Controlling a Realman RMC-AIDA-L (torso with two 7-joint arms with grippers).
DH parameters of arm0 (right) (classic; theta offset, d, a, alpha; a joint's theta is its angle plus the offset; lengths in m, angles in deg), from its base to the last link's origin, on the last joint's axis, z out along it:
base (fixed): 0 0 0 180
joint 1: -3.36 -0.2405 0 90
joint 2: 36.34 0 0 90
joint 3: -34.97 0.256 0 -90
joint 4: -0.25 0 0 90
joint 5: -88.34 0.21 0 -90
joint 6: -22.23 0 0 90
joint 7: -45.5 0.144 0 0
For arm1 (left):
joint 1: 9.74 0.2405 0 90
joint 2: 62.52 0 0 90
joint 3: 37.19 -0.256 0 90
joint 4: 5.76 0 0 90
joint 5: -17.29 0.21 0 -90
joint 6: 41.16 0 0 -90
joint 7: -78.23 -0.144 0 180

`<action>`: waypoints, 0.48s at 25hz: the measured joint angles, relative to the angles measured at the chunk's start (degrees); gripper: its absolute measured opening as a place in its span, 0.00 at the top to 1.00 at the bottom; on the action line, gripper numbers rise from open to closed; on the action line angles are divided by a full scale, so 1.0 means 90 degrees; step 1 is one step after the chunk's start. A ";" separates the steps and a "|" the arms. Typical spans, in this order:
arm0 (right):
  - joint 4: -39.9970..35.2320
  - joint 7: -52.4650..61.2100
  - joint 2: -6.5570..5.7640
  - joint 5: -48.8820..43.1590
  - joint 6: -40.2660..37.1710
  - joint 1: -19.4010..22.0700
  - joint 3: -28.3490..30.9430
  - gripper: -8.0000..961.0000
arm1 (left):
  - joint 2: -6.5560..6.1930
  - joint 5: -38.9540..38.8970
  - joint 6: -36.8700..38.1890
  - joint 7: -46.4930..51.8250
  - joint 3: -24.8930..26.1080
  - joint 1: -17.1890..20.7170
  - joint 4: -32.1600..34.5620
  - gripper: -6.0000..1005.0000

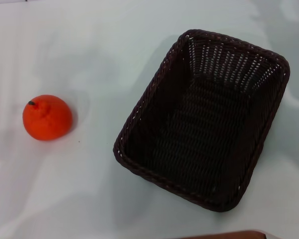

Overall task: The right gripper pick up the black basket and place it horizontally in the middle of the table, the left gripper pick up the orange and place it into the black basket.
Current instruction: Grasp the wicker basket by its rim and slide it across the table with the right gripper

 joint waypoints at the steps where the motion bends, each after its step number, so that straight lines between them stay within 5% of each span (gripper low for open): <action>1: 0.0000 0.0000 0.0000 0.0000 -0.0001 -0.0001 0.0000 0.05 | 0.0000 0.0000 -0.0001 0.0000 0.0001 0.0000 0.0000 0.12; 12: -0.0052 0.0065 -0.0038 -0.0082 -0.0040 -0.0005 -0.0199 0.05 | 0.0000 0.0000 0.0003 0.0000 0.0002 0.0002 0.0000 0.12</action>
